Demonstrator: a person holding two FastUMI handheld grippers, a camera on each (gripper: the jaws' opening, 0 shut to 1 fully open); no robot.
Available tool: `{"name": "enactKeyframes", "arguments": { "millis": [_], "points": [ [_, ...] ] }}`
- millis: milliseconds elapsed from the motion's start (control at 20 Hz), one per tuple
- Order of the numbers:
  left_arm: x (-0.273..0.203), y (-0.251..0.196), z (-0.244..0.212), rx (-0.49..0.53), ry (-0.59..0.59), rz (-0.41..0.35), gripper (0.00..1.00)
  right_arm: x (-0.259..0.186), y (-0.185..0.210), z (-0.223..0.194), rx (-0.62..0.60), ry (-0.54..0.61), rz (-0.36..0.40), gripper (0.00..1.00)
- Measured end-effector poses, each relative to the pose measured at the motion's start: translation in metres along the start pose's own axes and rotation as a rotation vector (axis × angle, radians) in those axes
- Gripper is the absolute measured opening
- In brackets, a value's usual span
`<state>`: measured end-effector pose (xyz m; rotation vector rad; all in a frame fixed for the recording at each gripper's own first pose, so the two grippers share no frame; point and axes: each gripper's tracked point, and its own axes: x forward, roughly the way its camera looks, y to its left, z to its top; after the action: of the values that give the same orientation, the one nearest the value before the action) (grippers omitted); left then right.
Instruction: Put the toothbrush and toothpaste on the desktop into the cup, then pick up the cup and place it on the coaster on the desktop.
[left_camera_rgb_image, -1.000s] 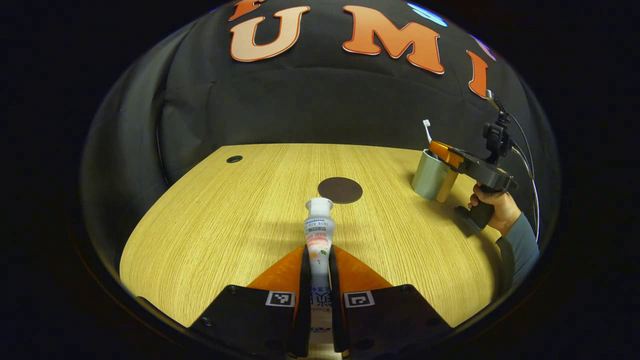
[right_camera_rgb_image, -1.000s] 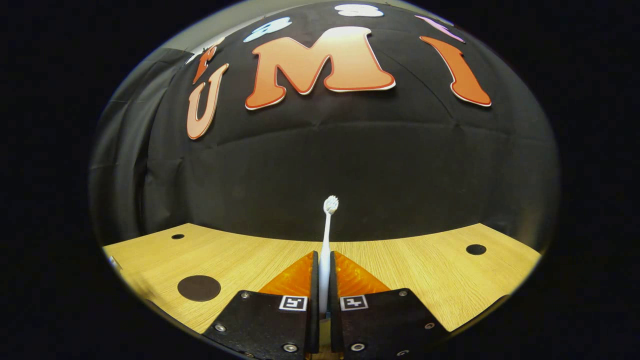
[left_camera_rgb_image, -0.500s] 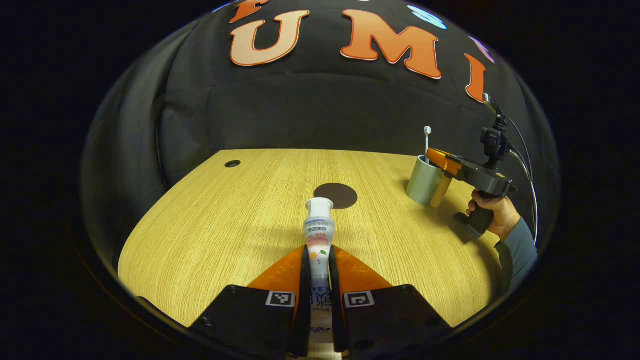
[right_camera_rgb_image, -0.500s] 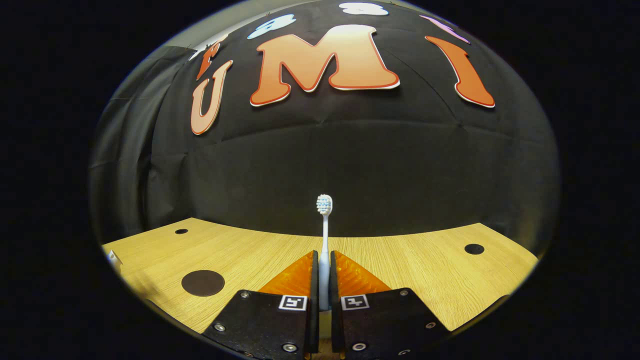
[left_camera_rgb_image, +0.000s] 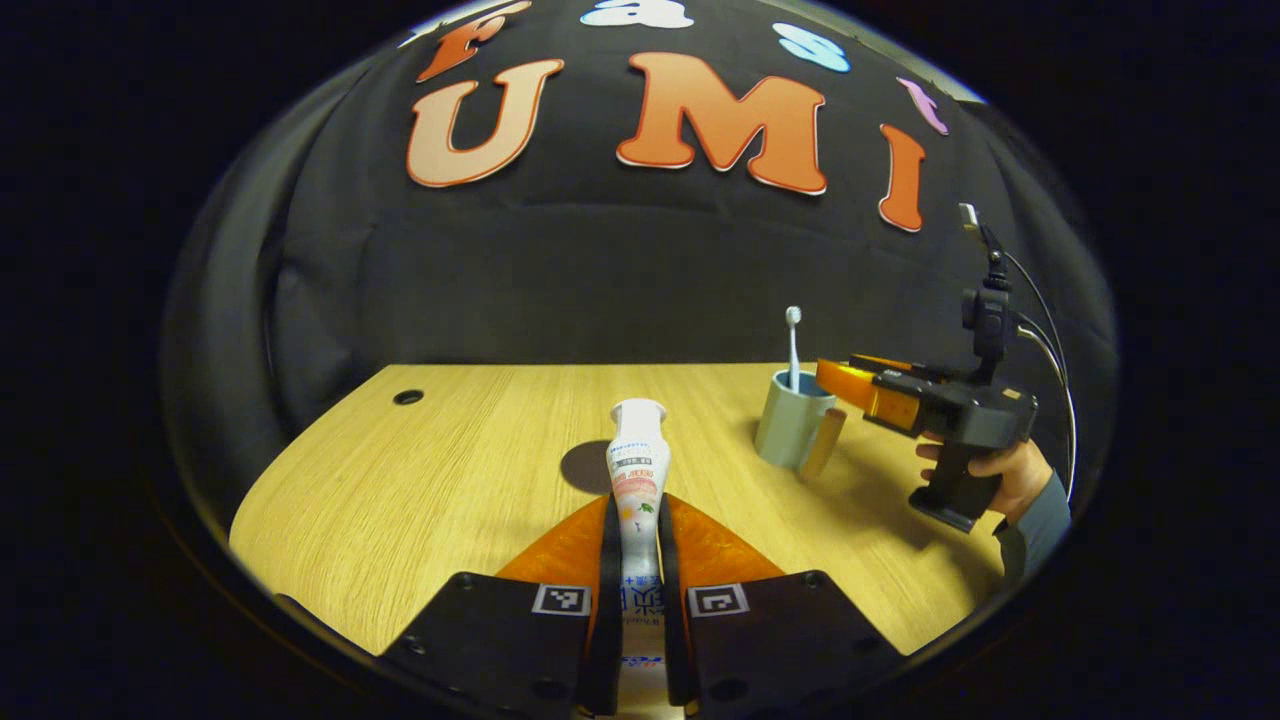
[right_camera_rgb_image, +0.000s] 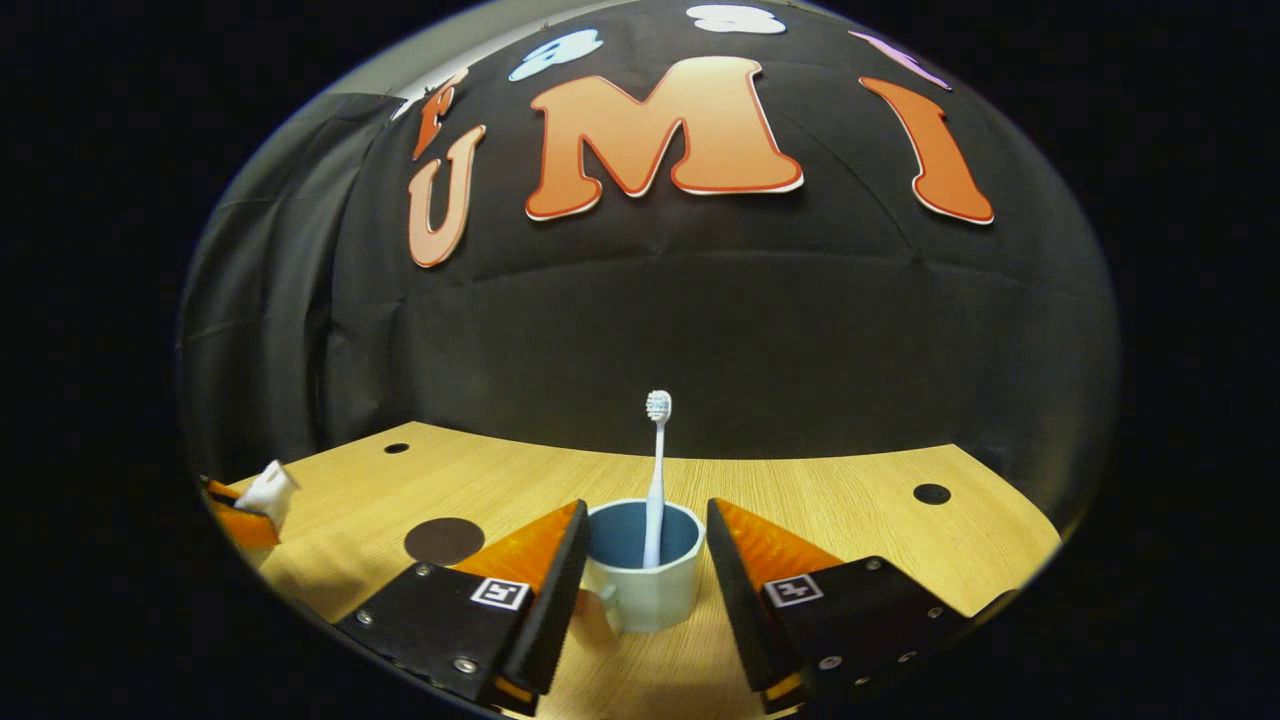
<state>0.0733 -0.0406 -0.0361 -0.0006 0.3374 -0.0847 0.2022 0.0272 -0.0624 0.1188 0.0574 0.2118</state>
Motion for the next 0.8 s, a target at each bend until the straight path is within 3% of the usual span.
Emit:
{"name": "enactKeyframes", "arguments": {
  "millis": [50,250,550,800],
  "points": [
    [0.005,-0.009,0.009,0.010,-0.028,-0.019,0.22,-0.011,-0.003,0.003,-0.011,-0.006,-0.002,0.80],
    [0.031,-0.044,0.038,0.002,-0.090,-0.089,0.21,-0.063,-0.026,0.019,-0.038,-0.076,-0.062,0.91],
    [0.076,-0.094,0.105,-0.044,-0.289,-0.150,0.21,-0.127,-0.072,0.025,-0.012,-0.128,-0.149,0.91],
    [0.119,-0.139,0.136,-0.106,-0.397,-0.245,0.21,-0.147,-0.090,0.029,-0.010,-0.166,-0.176,0.91]
  ]
}}
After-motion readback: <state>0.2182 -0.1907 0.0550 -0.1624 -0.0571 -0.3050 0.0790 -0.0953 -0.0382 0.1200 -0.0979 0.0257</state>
